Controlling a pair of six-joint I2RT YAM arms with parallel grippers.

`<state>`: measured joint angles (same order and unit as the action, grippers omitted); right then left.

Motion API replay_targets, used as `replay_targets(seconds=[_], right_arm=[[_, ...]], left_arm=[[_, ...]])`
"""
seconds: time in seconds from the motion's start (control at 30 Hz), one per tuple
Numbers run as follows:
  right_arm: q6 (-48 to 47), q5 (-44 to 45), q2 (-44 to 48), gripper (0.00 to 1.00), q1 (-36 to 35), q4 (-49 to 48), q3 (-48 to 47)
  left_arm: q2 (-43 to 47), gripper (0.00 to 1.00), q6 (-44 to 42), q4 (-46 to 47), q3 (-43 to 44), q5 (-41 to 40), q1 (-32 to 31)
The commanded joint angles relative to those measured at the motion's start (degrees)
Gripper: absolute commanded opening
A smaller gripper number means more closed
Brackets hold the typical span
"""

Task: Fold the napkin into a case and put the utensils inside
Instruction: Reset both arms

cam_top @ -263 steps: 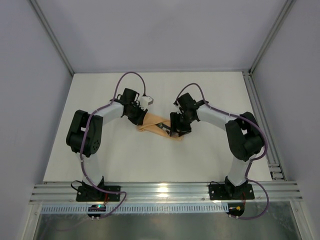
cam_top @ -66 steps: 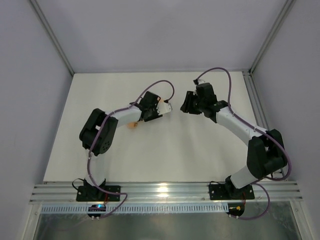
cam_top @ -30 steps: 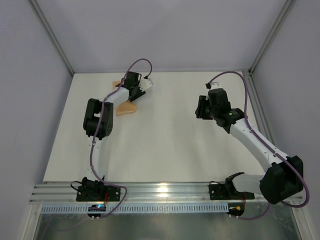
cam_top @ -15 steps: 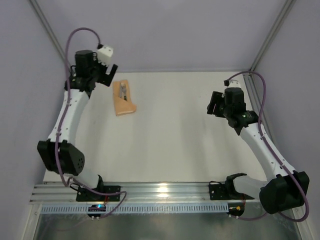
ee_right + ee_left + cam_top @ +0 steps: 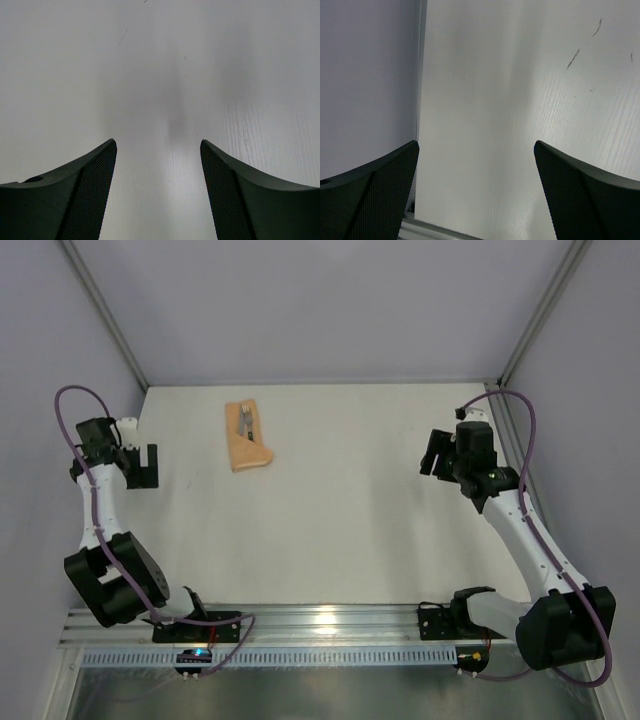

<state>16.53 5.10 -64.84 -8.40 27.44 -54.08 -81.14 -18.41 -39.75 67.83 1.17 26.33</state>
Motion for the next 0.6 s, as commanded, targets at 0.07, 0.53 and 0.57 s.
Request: replay_targets(seconds=[0.07, 0.53, 0.57], right_arm=[[-1.2, -0.5, 1.2, 0.72, 0.1, -2.1, 0.9], [-1.9, 0.1, 1.3, 0.72, 0.2, -3.9, 2.8], [-1.8, 0.1, 1.2, 0.72, 0.1, -4.0, 2.9]], left_arm=[[5.5, 0.99, 4.2, -0.2, -1.0, -1.6, -0.3], [5.3, 0.99, 8.0, -0.4, -3.0, 1.5, -0.3], [5.4, 0.99, 7.8, -0.5, -3.0, 1.4, -0.3]])
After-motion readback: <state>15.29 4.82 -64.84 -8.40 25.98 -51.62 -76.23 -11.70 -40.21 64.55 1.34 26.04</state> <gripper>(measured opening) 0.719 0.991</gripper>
